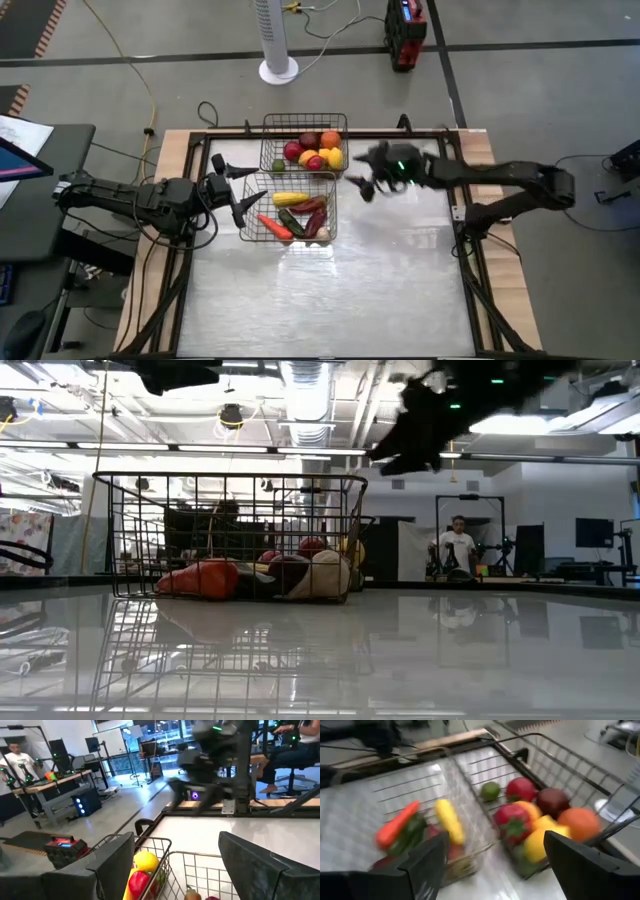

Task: Sort produce into baskets
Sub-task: Return to Home Position

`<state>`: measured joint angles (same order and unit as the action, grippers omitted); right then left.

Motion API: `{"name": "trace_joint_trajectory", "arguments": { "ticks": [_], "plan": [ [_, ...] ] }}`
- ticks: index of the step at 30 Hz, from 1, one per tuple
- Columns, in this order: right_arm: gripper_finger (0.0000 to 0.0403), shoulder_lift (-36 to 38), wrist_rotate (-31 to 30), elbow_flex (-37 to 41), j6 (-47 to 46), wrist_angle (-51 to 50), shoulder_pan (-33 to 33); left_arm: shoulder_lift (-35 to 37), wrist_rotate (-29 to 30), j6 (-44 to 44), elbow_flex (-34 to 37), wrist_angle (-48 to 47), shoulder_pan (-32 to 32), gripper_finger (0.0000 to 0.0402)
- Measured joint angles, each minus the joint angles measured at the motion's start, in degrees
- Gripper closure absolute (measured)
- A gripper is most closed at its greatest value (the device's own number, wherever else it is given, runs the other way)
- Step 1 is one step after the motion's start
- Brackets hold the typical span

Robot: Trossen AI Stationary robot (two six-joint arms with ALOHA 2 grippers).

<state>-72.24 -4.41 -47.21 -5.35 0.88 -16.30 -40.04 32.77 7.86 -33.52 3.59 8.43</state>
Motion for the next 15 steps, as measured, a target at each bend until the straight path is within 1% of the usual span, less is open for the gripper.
{"name": "trace_joint_trajectory", "arguments": {
  "ticks": [2, 4, 6, 7, 9, 11, 15],
  "plan": [
    [0.0054, 4.0, -3.0, 6.3, -1.9, 3.7, 2.5, -0.1, 0.1, -0.6, 0.0, 0.3, 0.0, 0.0123],
    [0.0054, 7.8, -7.9, 11.4, -3.1, 5.5, 5.6, -0.1, 0.6, -1.4, 0.0, 0.4, 0.0, 0.0123],
    [0.0054, 11.6, -13.1, 15.1, -4.2, 6.1, 8.6, -0.3, 0.8, -2.5, 0.0, 0.7, 0.0, 0.0123],
    [0.0054, 13.7, -14.7, 16.6, -4.9, 6.5, 10.1, -0.4, 0.9, -3.2, 0.5, 1.4, 0.0, 0.0123],
    [0.0054, 17.8, -16.4, 19.4, -6.3, 6.9, 12.7, -0.4, 0.9, -5.0, 3.2, 2.7, 0.0, 0.0123],
    [0.0054, 21.3, -16.7, 22.4, -7.4, 8.3, 14.5, -0.4, 0.9, -7.6, 7.0, 5.6, 0.0, 0.0123],
    [0.0054, 27.2, -17.2, 27.3, -8.3, 10.6, 16.7, 0.7, 1.3, -11.5, 13.4, 11.5, 0.0, 0.0123]
  ]
}}
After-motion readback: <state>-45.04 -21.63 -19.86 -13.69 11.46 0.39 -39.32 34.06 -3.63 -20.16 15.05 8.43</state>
